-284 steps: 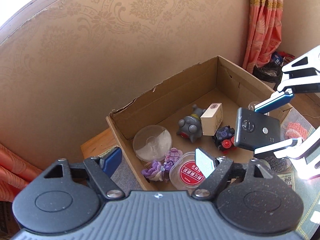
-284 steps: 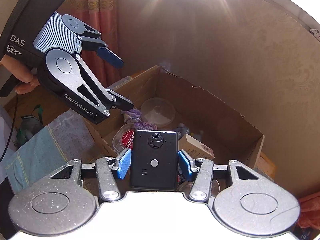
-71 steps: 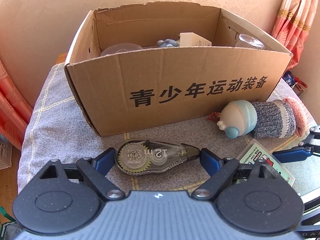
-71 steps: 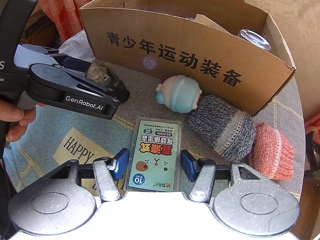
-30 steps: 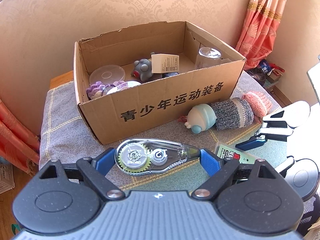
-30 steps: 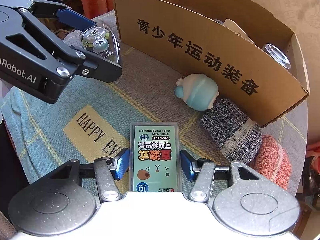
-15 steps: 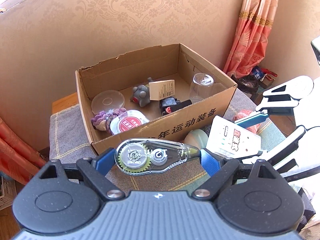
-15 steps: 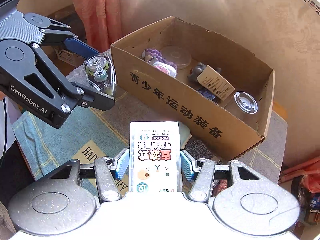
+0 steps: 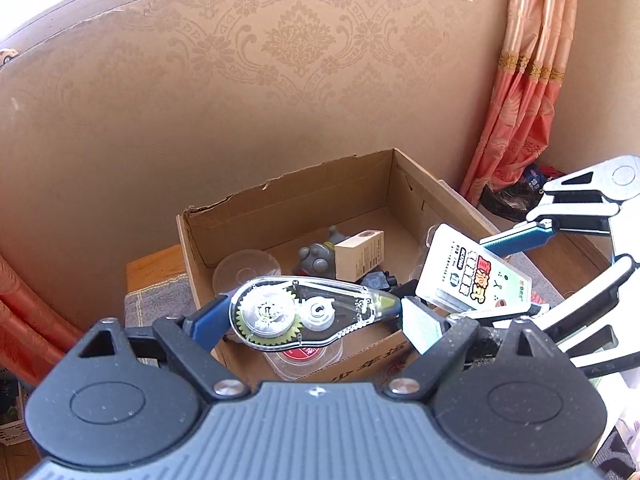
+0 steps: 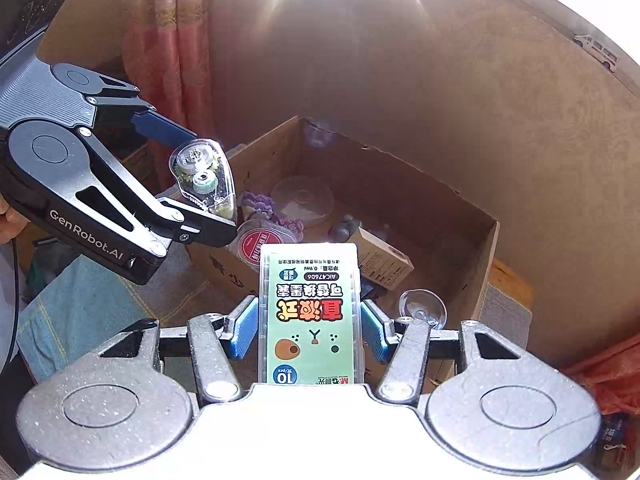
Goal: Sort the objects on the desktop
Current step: 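Lift the tape with left tool while right tool carries the green card box over the cardboard box, then open left tool to drop the tape in the box while right tool drops the card box, then withdraw both tools from the box back over the table items, then move left tool to the blue-white ball toy while right tool approaches the pink knit sock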
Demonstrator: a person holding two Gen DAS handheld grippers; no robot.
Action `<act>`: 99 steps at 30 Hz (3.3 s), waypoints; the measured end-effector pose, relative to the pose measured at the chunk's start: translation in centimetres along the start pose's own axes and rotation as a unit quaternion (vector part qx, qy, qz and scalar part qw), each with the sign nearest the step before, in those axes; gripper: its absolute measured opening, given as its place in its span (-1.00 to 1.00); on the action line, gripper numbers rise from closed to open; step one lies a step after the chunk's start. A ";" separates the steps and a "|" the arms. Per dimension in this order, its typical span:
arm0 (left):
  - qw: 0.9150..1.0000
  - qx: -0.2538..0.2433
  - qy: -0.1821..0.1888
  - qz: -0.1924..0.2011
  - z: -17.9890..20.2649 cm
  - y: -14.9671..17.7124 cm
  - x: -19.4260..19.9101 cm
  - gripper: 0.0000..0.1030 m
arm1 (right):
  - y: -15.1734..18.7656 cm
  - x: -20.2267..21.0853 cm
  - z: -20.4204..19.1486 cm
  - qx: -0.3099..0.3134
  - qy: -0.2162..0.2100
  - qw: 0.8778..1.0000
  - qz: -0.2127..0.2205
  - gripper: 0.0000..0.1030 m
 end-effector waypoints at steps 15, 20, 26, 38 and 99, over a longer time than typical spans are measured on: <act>1.000 0.010 0.000 -0.019 -2.8 -1.7 -3.2 0.74 | -3.6 -2.5 1.9 -0.037 -0.010 0.999 -0.001 0.18; 1.000 0.008 -0.002 -0.027 -3.0 -2.2 -4.3 0.74 | -3.2 -2.5 2.0 -0.046 -0.016 0.999 -0.006 0.28; 1.000 0.001 -0.001 -0.029 -2.8 -3.4 -5.6 0.74 | -2.4 -2.6 2.4 -0.055 -0.020 0.998 -0.009 0.49; 0.999 -0.006 -0.021 -0.038 -3.0 -4.0 -7.0 0.78 | -2.2 -1.8 2.7 -0.066 -0.028 0.997 0.006 0.99; 0.996 0.082 0.012 -0.038 10.1 6.6 -6.5 0.83 | 17.6 -5.0 4.8 -0.161 0.016 0.986 -0.049 0.99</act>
Point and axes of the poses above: each gripper's, at about its wrist camera, not at the fingertips, and x roughly against the way its jaws point, z to its right, y to its underside, the point moved 5 cm from there along -x, roughly the way its jaws point, and after that the axes turned 13 degrees about -z, right-handed, at the moved point
